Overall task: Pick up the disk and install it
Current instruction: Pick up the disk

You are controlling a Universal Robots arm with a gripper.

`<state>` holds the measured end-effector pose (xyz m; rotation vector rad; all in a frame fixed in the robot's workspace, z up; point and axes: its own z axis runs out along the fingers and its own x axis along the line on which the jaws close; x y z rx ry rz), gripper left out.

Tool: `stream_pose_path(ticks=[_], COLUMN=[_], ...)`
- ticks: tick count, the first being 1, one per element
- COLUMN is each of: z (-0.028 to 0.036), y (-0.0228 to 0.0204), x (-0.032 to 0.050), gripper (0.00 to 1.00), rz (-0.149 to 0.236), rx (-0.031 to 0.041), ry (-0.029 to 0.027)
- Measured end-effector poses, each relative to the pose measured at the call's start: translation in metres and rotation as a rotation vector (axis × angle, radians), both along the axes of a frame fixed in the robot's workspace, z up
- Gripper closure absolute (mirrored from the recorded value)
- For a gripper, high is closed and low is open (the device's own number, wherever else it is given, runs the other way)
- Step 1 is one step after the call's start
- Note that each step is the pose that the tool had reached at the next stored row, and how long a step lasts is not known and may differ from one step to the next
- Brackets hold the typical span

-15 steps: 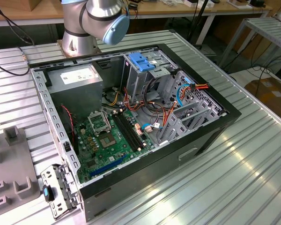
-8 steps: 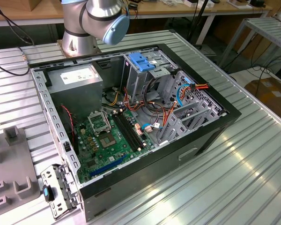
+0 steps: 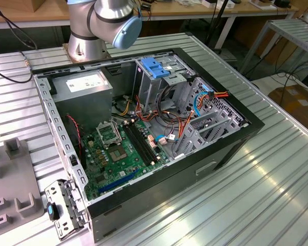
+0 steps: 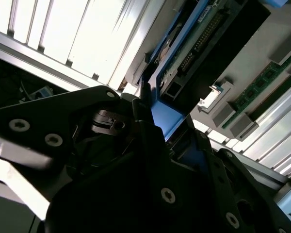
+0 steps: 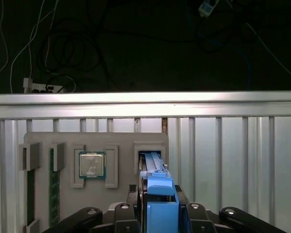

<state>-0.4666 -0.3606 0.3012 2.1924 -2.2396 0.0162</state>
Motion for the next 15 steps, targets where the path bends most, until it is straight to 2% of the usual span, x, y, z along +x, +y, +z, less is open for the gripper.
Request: stream_pose_path(ticks=[3, 15], z=[-0.0003, -0.0003], y=[0.0, 0.0], x=[0.0, 0.0], gripper=[0.6, 0.63], rz=[-0.012, -0.013], rx=[0.0001, 0.0], ry=[0.0, 0.0])
